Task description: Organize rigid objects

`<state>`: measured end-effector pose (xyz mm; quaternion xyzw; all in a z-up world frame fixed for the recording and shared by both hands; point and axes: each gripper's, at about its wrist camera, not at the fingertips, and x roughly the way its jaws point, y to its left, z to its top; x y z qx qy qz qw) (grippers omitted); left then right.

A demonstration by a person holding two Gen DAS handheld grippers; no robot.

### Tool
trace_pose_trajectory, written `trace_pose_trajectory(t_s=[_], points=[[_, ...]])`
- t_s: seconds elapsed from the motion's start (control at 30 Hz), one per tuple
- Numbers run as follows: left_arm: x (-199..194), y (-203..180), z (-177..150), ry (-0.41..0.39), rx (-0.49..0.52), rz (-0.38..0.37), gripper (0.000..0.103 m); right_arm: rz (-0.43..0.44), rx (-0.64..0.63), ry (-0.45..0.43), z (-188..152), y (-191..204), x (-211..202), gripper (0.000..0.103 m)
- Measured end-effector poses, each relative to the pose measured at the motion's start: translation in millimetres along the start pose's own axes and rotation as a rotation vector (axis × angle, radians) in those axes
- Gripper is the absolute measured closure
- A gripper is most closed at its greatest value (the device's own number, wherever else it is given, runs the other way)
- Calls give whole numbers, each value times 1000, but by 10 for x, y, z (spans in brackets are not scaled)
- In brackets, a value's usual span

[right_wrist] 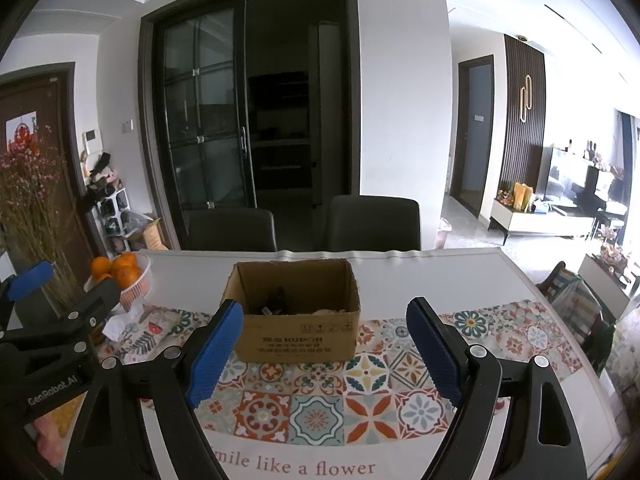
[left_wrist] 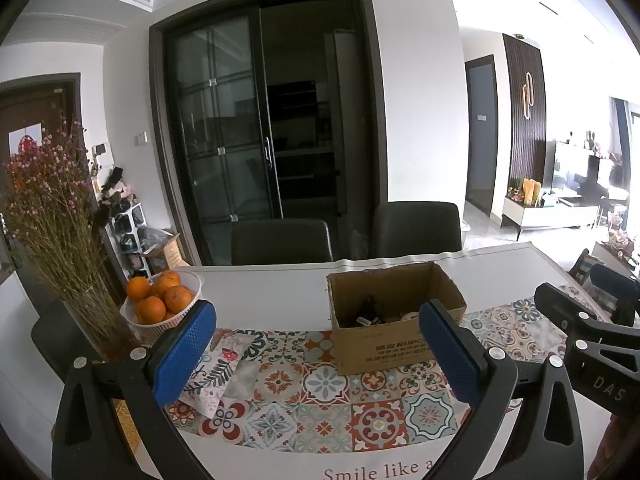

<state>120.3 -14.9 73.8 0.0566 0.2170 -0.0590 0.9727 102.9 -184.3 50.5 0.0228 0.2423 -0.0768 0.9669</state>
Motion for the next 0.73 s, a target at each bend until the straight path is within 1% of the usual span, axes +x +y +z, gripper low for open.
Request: trace_pose_trajectory(t_s=[0.73], points=[[58,41,1,11,-7,-5,0,2,-4,6,8,-8,13,18]])
